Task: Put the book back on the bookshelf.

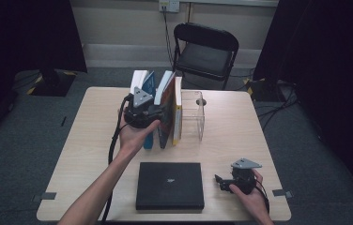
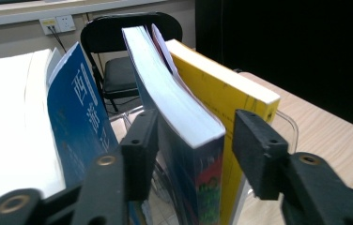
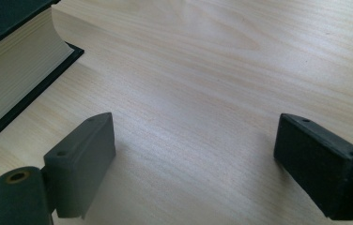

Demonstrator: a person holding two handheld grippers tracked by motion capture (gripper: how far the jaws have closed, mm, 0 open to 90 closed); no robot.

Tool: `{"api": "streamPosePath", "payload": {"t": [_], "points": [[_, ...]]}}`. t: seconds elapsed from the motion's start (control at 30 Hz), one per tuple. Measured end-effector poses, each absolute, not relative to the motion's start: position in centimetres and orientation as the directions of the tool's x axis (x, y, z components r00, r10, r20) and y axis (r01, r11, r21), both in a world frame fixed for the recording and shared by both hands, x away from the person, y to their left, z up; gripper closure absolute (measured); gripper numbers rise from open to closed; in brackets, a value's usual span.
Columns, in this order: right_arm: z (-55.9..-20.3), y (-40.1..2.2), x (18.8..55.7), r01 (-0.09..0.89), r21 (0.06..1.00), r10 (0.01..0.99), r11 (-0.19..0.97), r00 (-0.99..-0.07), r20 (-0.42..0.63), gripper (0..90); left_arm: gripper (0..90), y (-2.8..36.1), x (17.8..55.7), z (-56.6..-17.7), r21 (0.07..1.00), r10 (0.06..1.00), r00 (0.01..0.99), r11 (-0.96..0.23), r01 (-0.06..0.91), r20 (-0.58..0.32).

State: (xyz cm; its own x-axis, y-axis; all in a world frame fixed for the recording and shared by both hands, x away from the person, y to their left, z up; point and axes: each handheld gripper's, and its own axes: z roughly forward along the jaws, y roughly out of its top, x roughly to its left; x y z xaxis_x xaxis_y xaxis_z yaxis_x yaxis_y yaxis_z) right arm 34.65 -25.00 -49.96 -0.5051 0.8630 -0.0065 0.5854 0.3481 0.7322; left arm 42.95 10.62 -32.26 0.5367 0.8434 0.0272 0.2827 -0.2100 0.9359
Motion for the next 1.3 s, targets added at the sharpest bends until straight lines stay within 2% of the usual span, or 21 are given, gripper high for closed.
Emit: {"api": "streamPosePath", "payload": {"t": [0.07,0.13,0.33,0.43,0.53,0.7,0.87,0.93,1.13,1.3], "points": [[-50.0,-25.0,34.7,0.586,0.732,0.863,0.348,-0.505,-0.007,12.7,53.8,10.8,42.5,-32.5,0.945,0.852,0.524,-0.186,0.268,0.019],[-50.0,-25.0,34.7,0.585,0.732,0.863,0.348,-0.505,-0.007,12.7,53.8,10.8,42.4,-32.8,0.937,0.841,0.541,-0.188,0.294,-0.001],[-50.0,-25.0,34.7,0.586,0.732,0.863,0.348,-0.504,-0.007,12.7,54.9,10.7,42.4,-34.6,0.928,0.835,0.55,-0.208,0.309,0.004],[-50.0,-25.0,34.7,0.585,0.732,0.863,0.348,-0.505,-0.007,12.7,57.7,10.7,42.8,-35.4,0.921,0.836,0.549,-0.197,0.336,-0.021],[-50.0,-25.0,34.7,0.585,0.732,0.863,0.348,-0.505,-0.007,12.7,64.2,10.8,43.1,-35.9,0.917,0.836,0.546,-0.173,0.359,-0.056],[-50.0,-25.0,34.7,0.585,0.732,0.863,0.348,-0.505,-0.007,12.7,64.9,10.7,43.1,-35.9,0.915,0.825,0.559,-0.16,0.37,-0.083],[-50.0,-25.0,34.7,0.585,0.732,0.863,0.348,-0.505,-0.007,12.7,58.0,10.6,43.0,-36.4,0.908,0.815,0.569,-0.155,0.389,-0.104],[-50.0,-25.0,34.7,0.585,0.732,0.863,0.348,-0.505,-0.007,12.7,52.1,10.8,42.9,-36.5,0.908,0.821,0.563,-0.158,0.389,-0.099],[-50.0,-25.0,34.7,0.585,0.732,0.863,0.348,-0.505,-0.007,12.7,46.7,11.9,42.2,-37.0,0.899,0.818,0.561,-0.143,0.413,-0.127],[-50.0,-25.0,34.7,0.585,0.732,0.863,0.348,-0.504,-0.007,12.7,45.7,13.0,41.0,-37.5,0.894,0.811,0.569,-0.149,0.423,-0.133]]}}
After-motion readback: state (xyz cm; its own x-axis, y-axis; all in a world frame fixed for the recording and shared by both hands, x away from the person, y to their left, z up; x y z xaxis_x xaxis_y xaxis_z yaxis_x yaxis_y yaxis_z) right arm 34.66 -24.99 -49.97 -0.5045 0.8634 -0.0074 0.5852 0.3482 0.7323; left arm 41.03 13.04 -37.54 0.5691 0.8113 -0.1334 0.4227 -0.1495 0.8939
